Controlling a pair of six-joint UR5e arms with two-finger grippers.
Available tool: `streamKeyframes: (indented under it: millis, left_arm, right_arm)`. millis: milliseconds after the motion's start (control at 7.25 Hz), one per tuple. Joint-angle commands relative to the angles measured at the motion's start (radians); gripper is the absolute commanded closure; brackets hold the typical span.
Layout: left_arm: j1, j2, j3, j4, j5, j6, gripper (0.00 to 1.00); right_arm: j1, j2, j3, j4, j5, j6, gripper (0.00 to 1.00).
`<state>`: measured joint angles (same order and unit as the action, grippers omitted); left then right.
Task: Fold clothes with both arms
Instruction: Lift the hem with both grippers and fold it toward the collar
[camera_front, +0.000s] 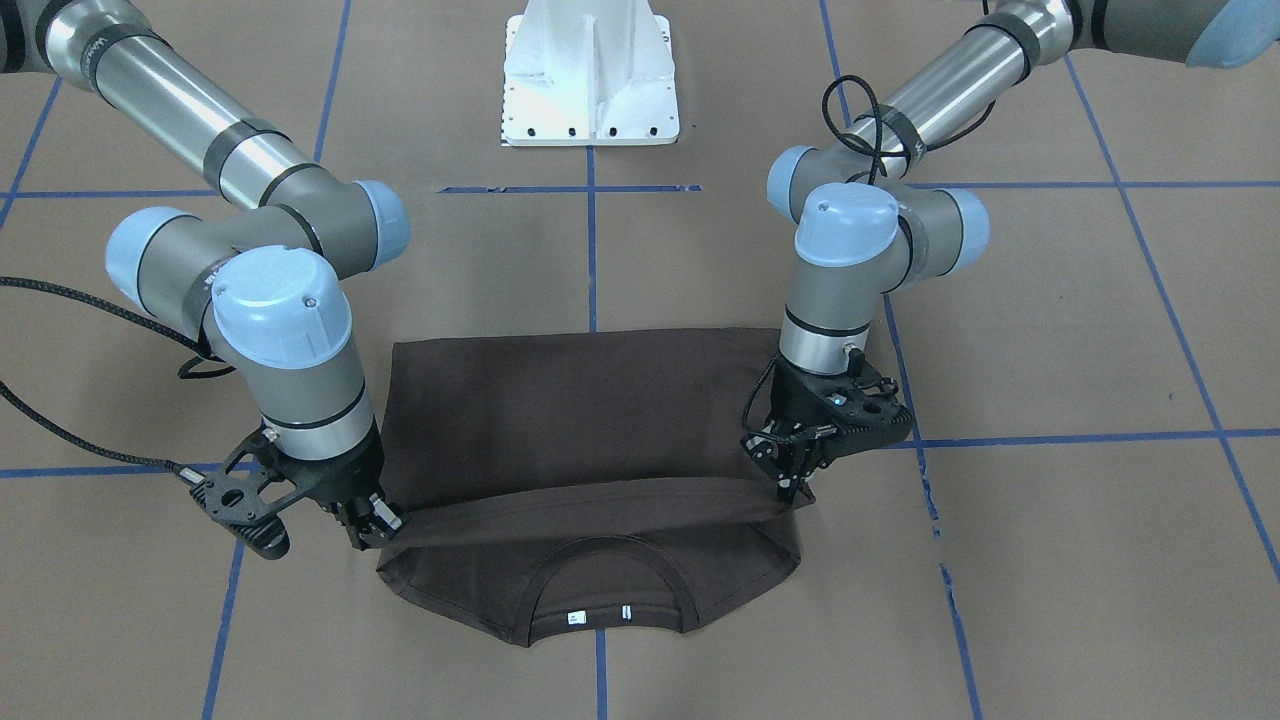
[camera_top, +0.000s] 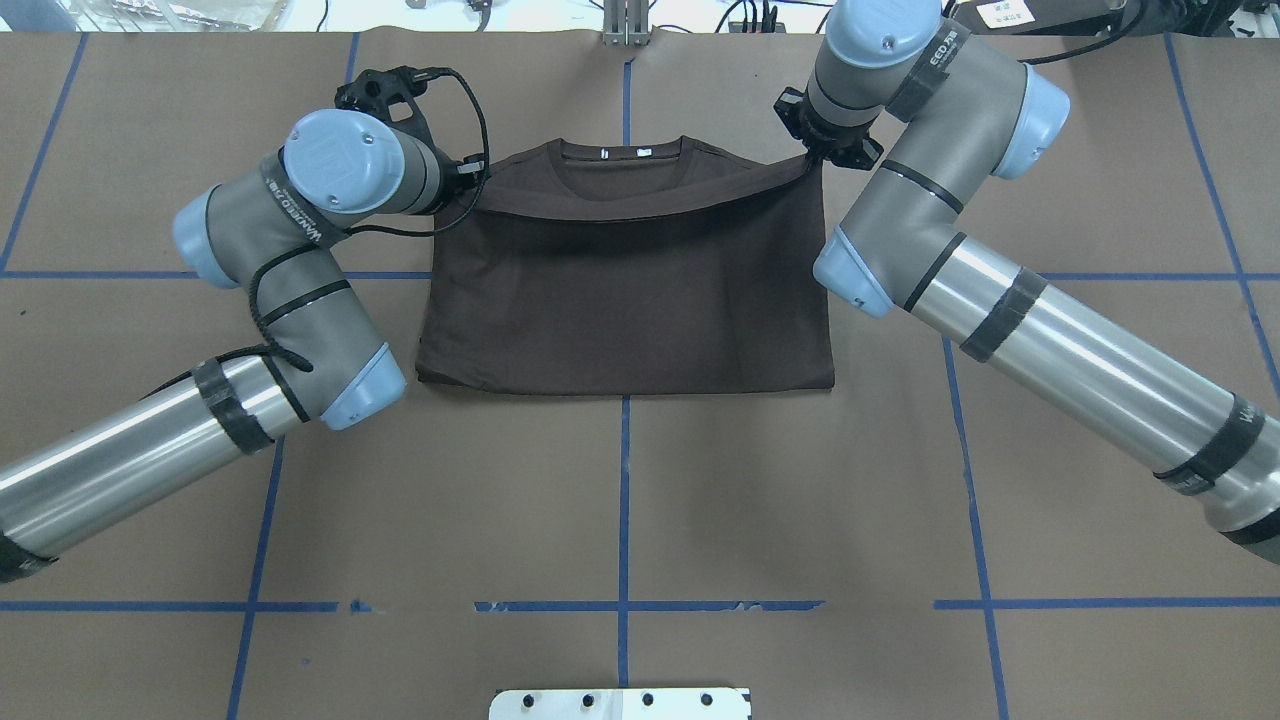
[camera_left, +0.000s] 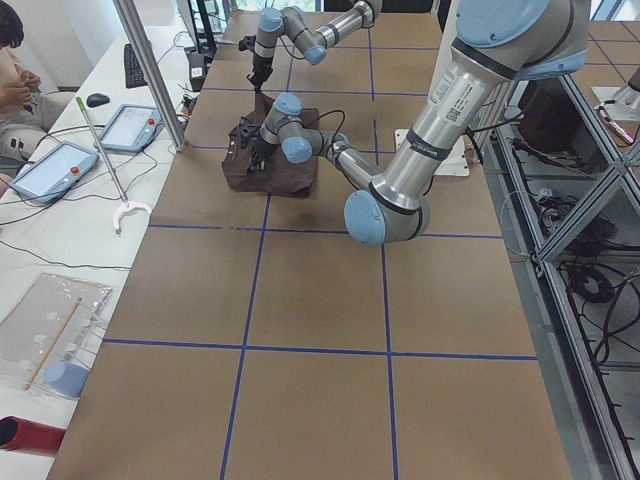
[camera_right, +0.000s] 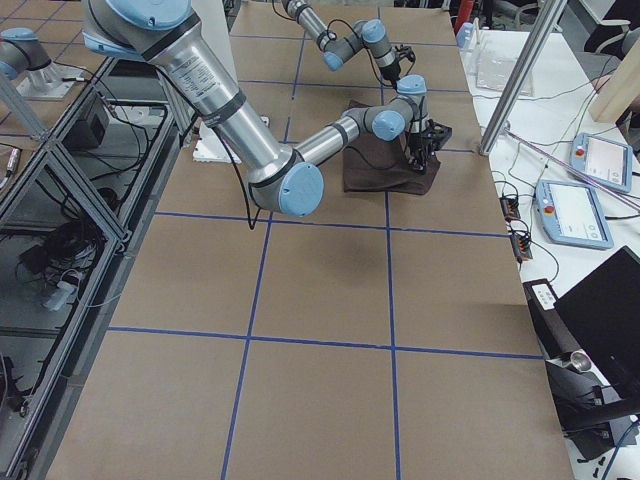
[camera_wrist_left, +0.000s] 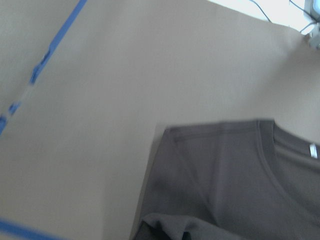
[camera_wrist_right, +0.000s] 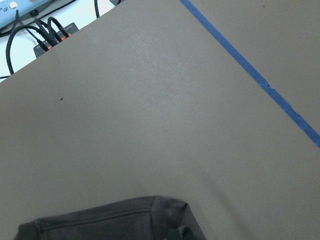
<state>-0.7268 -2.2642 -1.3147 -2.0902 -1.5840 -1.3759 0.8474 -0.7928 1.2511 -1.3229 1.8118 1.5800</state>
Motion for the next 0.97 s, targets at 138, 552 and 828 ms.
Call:
streamKeyframes:
  millis: [138,552,828]
  left_arm:
    - [-0.02,-0.043,0.141,-0.135,0.021,0.061,0.43]
    - [-0.029,-0.029,0.026,-0.125,0.006,0.07,0.31]
    - [-0.031,0.082,-0.098,-0.14,-0.062,0.066,0.31]
  right_arm:
    - [-0.01,0.004,-0.107,0.155,-0.006,-0.003,0.63]
    - [-0.042,-0.094,0.11,0.149,0.047,0.076,0.27]
    - [-0.152,-0.332,0.395,0.154,0.032,0.201,0.23]
